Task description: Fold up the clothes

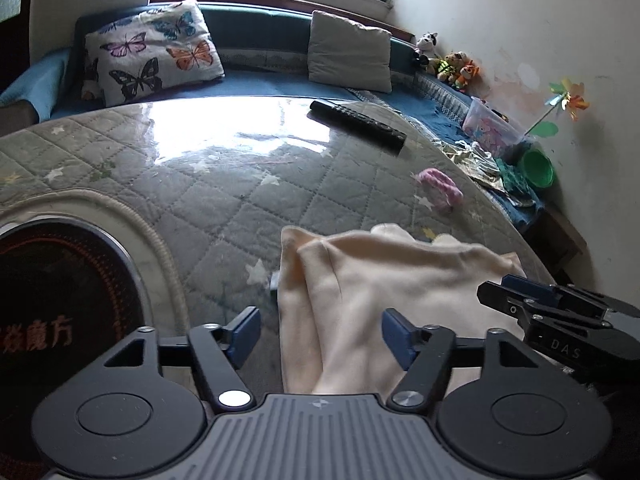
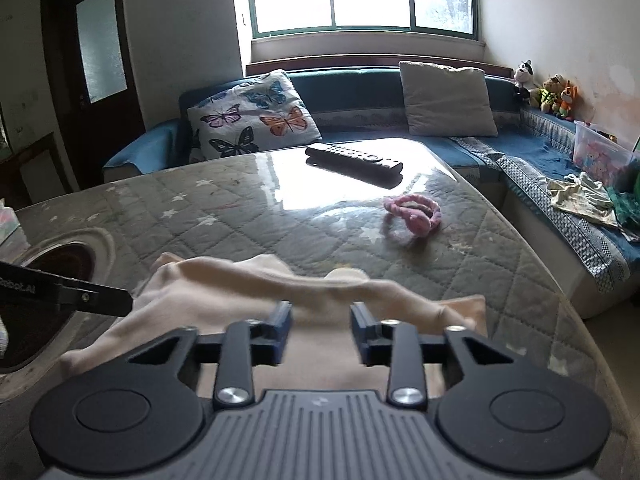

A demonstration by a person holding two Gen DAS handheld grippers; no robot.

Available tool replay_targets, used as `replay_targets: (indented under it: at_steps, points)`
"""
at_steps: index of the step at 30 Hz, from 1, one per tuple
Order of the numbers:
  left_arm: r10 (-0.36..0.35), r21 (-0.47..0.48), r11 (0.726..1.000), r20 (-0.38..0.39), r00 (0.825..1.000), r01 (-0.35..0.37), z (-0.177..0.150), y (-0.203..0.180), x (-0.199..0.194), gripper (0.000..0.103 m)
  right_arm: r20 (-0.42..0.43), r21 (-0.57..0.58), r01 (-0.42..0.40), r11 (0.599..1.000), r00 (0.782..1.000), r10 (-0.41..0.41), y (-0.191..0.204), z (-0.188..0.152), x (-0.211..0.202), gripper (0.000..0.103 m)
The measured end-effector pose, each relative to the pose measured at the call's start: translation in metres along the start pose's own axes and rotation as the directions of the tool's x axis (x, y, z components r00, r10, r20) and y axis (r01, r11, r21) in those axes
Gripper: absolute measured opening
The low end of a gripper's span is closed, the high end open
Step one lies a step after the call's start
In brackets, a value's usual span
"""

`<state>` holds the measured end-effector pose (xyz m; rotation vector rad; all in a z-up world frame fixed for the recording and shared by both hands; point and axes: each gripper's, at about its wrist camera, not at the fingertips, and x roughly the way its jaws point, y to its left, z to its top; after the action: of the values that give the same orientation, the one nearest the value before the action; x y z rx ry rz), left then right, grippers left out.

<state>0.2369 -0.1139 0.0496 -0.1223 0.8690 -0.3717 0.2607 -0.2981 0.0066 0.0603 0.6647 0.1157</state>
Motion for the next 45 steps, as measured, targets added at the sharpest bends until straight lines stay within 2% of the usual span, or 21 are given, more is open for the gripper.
replay_targets:
  at_steps: [1, 4, 6, 9, 11, 15, 17, 26, 45]
  points:
    - [0.003, 0.01, 1.0, 0.004, 1.0, -0.004, -0.004, -0.001, -0.004, 0.075, 0.001, 0.002, -0.002, 1.0, 1.0, 0.002, 0.002, -0.003, -0.005, 0.039]
    - [0.01, 0.032, 0.999, 0.018, 1.0, -0.01, -0.016, -0.005, -0.015, 0.085, -0.005, 0.008, -0.007, 1.0, 1.0, 0.007, 0.008, -0.013, -0.017, 0.054]
    - [0.013, 0.046, 0.999, 0.026, 1.0, -0.015, -0.024, -0.007, -0.023, 0.089, -0.008, 0.002, -0.007, 1.0, 1.0, 0.007, 0.014, -0.023, -0.025, 0.055]
    - [0.013, 0.072, 0.997, 0.038, 0.999, -0.015, -0.035, -0.01, -0.034, 0.096, -0.021, 0.0, -0.014, 1.0, 1.0, 0.014, 0.02, -0.034, -0.034, 0.068]
    - [0.017, 0.093, 0.995, 0.05, 0.999, -0.021, -0.043, -0.011, -0.041, 0.097, -0.02, -0.008, -0.006, 1.0, 1.0, 0.005, 0.027, -0.043, -0.041, 0.079]
    - [0.018, 0.125, 0.992, 0.075, 0.997, -0.028, -0.057, -0.013, -0.052, 0.103, -0.019, -0.03, 0.015, 0.999, 1.0, -0.016, 0.038, -0.055, -0.055, 0.085]
    - [0.017, 0.124, 0.992, 0.082, 0.996, -0.027, -0.063, -0.011, -0.057, 0.103, -0.024, -0.036, 0.025, 0.999, 0.999, -0.026, 0.043, -0.059, -0.059, 0.094]
    - [0.031, 0.105, 0.994, 0.105, 0.994, -0.043, -0.083, -0.001, -0.072, 0.103, -0.019, -0.042, 0.072, 0.996, 0.997, -0.073, 0.058, -0.073, -0.074, 0.103]
    - [0.093, 0.173, 0.979, 0.079, 0.992, -0.106, -0.114, -0.01, -0.083, 0.103, -0.055, -0.012, 0.153, 0.988, 0.987, -0.153, 0.072, -0.101, -0.089, 0.103]
